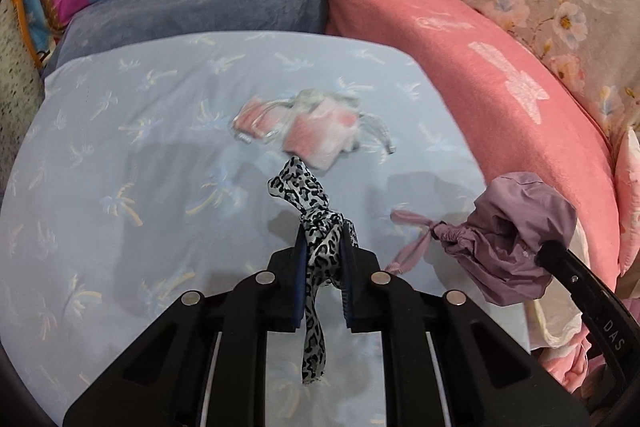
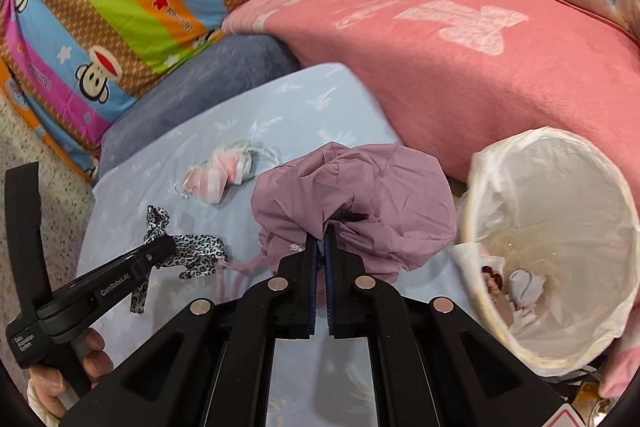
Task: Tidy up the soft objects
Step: 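Carry the leopard strap and mauve cloth over the white bin and open both grippers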
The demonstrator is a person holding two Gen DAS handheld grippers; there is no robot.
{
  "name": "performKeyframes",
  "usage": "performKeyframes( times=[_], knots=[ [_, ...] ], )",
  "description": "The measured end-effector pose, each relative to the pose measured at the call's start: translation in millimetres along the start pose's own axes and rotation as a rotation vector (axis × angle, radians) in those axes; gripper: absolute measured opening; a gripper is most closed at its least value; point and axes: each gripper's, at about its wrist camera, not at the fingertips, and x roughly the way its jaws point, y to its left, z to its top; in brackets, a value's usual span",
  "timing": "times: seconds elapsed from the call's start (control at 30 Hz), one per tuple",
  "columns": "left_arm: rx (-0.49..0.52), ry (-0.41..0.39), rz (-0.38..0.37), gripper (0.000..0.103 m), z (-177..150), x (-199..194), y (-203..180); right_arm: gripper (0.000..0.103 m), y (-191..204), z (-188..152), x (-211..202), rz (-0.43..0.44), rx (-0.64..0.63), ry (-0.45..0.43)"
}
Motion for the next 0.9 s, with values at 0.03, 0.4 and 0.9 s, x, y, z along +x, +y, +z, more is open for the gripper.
performKeyframes(
  times=[0.03, 0.4, 0.9],
  knots=[
    [0.009, -0.009, -0.006, 0.014, 0, -4, -6, 0.003, -6, 1, -7, -0.003, 0.009, -0.012],
    [0.141, -0.077, -0.096, 0.014, 6, -33, -82, 0.003, -65, 7, -64, -0.038, 0.092, -0.122],
    [0.333, -0.064, -0.215, 0.014, 2, -34, -184, 0.003, -139, 12, -116, -0.103, 0.206, -0.229]
  ],
)
